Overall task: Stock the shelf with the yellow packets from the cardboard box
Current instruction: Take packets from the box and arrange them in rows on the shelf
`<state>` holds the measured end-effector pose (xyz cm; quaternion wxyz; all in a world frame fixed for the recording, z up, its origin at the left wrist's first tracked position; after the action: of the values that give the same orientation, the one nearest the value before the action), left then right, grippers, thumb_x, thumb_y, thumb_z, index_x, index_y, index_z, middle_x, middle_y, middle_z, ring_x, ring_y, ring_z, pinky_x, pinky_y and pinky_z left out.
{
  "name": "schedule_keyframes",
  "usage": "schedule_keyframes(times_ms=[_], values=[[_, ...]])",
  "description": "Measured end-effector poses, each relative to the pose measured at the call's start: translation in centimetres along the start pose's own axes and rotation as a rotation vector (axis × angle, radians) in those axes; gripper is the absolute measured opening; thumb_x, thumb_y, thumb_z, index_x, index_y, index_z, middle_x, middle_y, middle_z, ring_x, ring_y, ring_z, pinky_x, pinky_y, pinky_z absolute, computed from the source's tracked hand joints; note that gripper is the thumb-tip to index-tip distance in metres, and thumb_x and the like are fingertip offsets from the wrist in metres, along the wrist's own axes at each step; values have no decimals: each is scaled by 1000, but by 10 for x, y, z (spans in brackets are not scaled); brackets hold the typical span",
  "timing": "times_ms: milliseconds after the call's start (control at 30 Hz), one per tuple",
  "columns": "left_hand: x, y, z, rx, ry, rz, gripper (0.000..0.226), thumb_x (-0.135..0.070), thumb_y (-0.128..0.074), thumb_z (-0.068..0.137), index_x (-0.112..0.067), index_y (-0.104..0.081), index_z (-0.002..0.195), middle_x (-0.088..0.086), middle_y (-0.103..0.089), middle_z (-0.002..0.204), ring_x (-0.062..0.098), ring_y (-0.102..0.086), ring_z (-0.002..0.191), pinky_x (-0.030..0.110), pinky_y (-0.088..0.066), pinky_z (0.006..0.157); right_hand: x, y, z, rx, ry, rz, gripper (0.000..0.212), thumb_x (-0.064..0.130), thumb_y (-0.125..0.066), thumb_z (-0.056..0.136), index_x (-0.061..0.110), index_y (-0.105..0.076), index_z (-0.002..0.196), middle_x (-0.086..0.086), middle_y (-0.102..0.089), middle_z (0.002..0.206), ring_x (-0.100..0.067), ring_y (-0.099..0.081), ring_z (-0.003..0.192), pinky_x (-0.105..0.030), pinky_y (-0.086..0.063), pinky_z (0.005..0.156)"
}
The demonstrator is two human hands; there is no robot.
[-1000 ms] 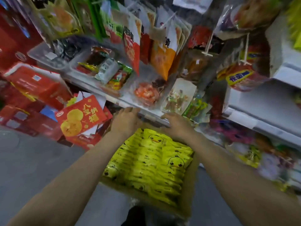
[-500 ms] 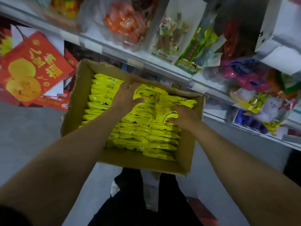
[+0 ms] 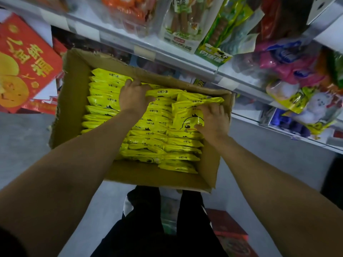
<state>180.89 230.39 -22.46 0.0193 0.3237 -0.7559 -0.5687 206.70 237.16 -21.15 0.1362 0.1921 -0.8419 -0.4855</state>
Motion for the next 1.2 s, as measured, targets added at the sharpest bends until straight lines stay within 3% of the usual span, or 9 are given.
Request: schedule_keyframes(times_ms=[200,400,533,633,733,833,900,1100,1200], values=[[19,-10,-23,72,167,-184,47,-44,-73,80,-9,-72,111,17,-65,109,39,-47,113,40,-38,89,2,-8,2,77,-60,37,73,40,-81,74,19,-42,131,-7,-52,131,-28,-47,124,-40,-41,96],[38,-24,-79,220,406,-716,19,-28,-67,90,-9,-63,93,-2,-54,72,22,-50,76,30,-37,68,6,-26,-6,169,-59,168,37,32,-76,83,16,-63,113,-10,-55,122,-29,-49,118,-34,-45,84],[33,-18,-109,216,493,-905,47,-35,-62,93,-13,-51,133,3,-59,126,26,-55,114,42,-51,87,4,-24,-18,254,-92,484,45,36,-71,88,12,-57,123,-10,-61,122,-30,-57,114,-29,-41,79],[10,-1,-124,151,540,-1024,70,-31,-57,97,-7,-21,152,4,-34,152,20,-45,124,33,-56,74,0,-1,-28,234,-105,641,64,42,-64,92,8,-44,143,-11,-49,144,-30,-47,131,-33,-41,98],[-23,26,-138,90,501,-1102,76,-34,-61,94,-5,-20,152,4,-36,149,7,-53,91,29,-60,72,-10,34,-44,169,-86,852,47,35,-66,92,12,-55,131,3,-58,128,-16,-54,117,-29,-42,94],[-67,52,-154,51,450,-1123,84,-35,-69,88,-10,-21,153,7,-21,159,12,-53,100,34,-57,85,-33,70,-71,153,-74,1115,23,32,-75,85,25,-66,105,5,-72,105,-6,-69,87,-24,-55,76],[-102,69,-167,13,399,-1149,79,-29,-72,87,-10,-28,150,1,-36,148,16,-48,114,32,-52,82,-55,90,-91,154,-55,1254,19,23,-78,83,23,-69,100,3,-75,96,-3,-71,73,-22,-57,62],[-227,104,-197,-32,109,-1168,36,-13,-72,85,-13,-62,121,1,-72,104,6,-71,83,17,-51,55,-154,155,-153,32,36,1420,34,13,-79,80,8,-70,113,-4,-77,94,-25,-74,84,-43,-60,78],[-295,127,-207,-48,-41,-1178,40,-11,-74,83,-15,-62,121,3,-74,105,23,-71,95,34,-59,69,-210,193,-186,-93,89,1489,36,14,-80,79,12,-69,113,-5,-76,100,-28,-74,89,-44,-60,78]])
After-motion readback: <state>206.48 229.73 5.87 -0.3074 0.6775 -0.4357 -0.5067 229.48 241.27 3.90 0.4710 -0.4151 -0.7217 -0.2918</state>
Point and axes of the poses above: each hand's wrist, its own z-axis towards the middle knuckle, its own y-axis out of the back of the hand, x = y × z, the point moved 5 cm from there along z, towards the middle knuckle
